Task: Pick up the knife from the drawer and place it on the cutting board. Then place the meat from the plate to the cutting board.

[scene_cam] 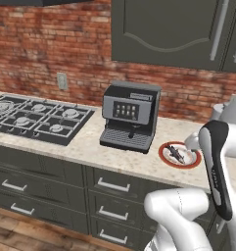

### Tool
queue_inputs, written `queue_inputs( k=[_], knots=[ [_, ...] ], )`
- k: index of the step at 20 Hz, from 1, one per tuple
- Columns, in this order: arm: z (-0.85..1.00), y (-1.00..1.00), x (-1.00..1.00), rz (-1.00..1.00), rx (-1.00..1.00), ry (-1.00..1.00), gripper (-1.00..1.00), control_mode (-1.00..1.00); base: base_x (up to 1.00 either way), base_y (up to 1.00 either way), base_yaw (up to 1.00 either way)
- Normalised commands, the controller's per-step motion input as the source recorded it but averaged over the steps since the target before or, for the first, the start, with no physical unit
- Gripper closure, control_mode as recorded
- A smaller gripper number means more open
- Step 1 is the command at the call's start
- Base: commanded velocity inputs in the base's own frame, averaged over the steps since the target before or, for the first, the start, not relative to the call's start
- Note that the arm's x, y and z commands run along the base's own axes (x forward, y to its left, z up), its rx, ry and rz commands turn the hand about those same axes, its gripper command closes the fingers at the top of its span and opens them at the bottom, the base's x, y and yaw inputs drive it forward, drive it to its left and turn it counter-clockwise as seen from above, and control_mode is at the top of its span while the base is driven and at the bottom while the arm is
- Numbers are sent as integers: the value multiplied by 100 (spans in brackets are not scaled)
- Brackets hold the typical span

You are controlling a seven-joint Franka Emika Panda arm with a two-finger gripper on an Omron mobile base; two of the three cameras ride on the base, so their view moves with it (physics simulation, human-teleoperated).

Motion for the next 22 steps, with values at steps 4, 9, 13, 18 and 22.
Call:
queue_inputs(
  k=[4,9,13,18,22],
  knots=[
    [-27,-16,22,13,0,0,-100,-100,0,0,0],
    [-29,-1,19,7,0,1,-100,-100,0,0,0],
    [-34,0,28,3,0,10,-100,-100,0,0,0],
    [-33,0,33,3,0,3,-100,-100,0,0,0],
    [-32,-15,31,5,0,0,-100,-100,0,0,0]
  ],
)
